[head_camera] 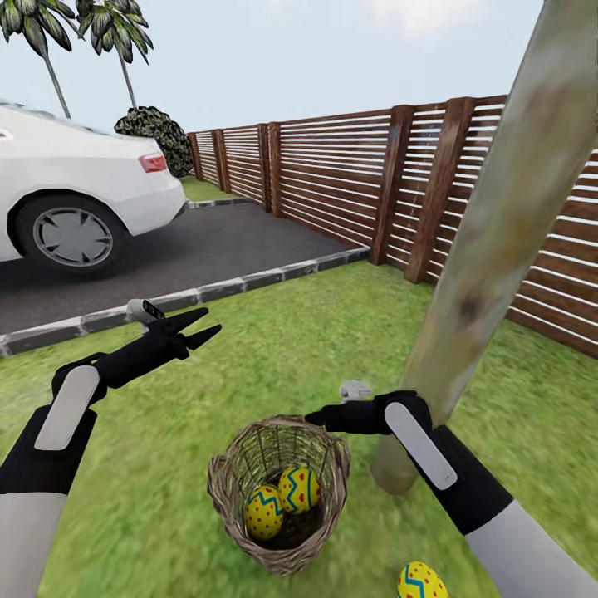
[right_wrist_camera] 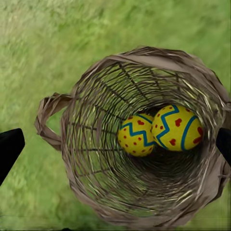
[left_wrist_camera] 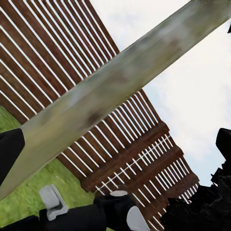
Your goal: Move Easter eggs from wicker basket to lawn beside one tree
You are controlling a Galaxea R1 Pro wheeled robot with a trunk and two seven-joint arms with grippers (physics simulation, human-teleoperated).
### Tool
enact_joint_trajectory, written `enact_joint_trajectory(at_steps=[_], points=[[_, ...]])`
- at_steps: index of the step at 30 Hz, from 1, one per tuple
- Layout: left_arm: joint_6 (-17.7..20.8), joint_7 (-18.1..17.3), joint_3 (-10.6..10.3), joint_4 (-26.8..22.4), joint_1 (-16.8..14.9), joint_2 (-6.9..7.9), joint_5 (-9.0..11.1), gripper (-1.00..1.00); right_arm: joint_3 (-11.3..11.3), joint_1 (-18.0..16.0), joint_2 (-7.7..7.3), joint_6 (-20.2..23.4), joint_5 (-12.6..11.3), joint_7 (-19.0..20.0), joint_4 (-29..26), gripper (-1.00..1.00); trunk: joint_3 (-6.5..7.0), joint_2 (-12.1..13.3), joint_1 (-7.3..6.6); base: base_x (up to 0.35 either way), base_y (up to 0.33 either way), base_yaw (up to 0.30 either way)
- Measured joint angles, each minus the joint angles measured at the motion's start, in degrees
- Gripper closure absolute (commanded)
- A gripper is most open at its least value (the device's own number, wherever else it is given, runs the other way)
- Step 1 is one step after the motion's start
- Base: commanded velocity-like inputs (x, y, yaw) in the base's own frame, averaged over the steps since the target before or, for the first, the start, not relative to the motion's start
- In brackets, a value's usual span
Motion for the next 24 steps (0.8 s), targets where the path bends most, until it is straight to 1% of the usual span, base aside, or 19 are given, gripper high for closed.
enact_joint_trajectory(at_steps=[1,2,3,8,10,13,14,16,17,18,20,21,22,23,24], points=[[0.0,0.0,0.0,0.0,0.0,0.00,0.0,-1.00,1.3,0.0,0.11,-0.1,0.1,-0.5,0.0,-1.00,0.18,0.4,-0.22,0.000,0.000,0.000],[0.0,0.0,0.0,0.0,0.0,0.00,0.0,-1.00,3.2,0.0,0.27,-0.1,0.0,-1.9,0.1,-1.00,0.36,0.8,-0.44,0.000,0.000,0.000],[0.0,0.0,0.0,0.0,0.0,0.00,0.0,-1.00,3.7,0.0,0.33,-0.1,0.1,-2.9,0.1,-1.00,0.54,1.2,-0.66,0.000,0.000,0.000],[0.0,0.0,0.0,0.0,0.0,0.00,0.0,-1.00,4.6,0.0,0.49,0.0,0.0,-6.6,0.3,-1.00,1.44,3.2,-1.76,0.000,0.000,0.000],[0.0,0.0,0.0,0.0,0.0,0.00,0.0,-1.00,4.9,0.0,0.51,0.1,0.0,-7.1,0.4,-1.00,1.80,4.0,-2.20,0.000,0.000,0.000],[0.0,0.0,0.0,-0.1,0.0,0.00,0.0,-1.00,6.4,0.0,0.51,0.1,0.0,-7.4,0.5,-1.00,2.33,5.2,-2.86,0.000,0.000,0.000],[0.0,0.0,0.0,-0.1,0.0,0.00,0.0,-1.00,7.3,-0.1,0.64,0.1,0.0,-7.9,0.5,-1.00,2.51,5.6,-3.08,0.000,0.000,0.000],[0.0,0.0,0.0,-0.1,0.0,0.00,0.0,-1.00,8.6,-0.1,1.20,0.1,0.0,-9.8,0.5,-1.00,2.87,6.4,-3.52,0.000,0.000,0.000],[0.0,0.0,0.0,-0.1,0.0,0.00,0.0,-1.00,9.2,-0.1,1.52,0.1,0.0,-11.3,0.5,-1.00,3.05,6.8,-3.73,0.000,0.000,0.000],[0.0,0.0,0.0,-0.1,0.0,0.00,0.0,-1.00,9.7,-0.1,2.06,0.1,0.0,-13.7,0.5,-1.00,3.23,7.2,-3.96,0.000,0.000,0.000],[0.0,0.0,0.0,-0.1,0.0,0.00,0.0,-1.00,10.2,-0.1,2.76,0.1,0.0,-16.1,0.5,-1.00,3.59,8.0,-4.39,0.000,0.000,0.000],[0.0,0.0,0.0,-0.1,0.0,0.00,0.0,-1.00,11.1,-0.1,3.41,0.1,-0.1,-18.0,0.5,-1.00,3.77,8.4,-4.61,0.000,0.000,0.000],[0.0,0.0,0.0,-0.1,0.0,0.00,0.0,-1.00,11.9,-0.1,3.74,0.1,-0.1,-19.1,0.6,-1.00,3.95,8.8,-4.83,0.000,0.000,0.000],[0.0,0.0,0.0,0.0,0.0,0.00,0.0,-1.00,14.1,-0.1,4.22,-0.1,-0.2,-20.2,1.3,-1.00,4.13,9.2,-5.05,0.000,0.000,0.000],[0.0,0.0,0.0,0.0,0.0,0.00,0.0,-1.00,15.7,-0.1,4.61,-0.2,-0.1,-20.6,2.1,-1.00,4.13,9.2,-5.06,0.000,0.000,0.000]])
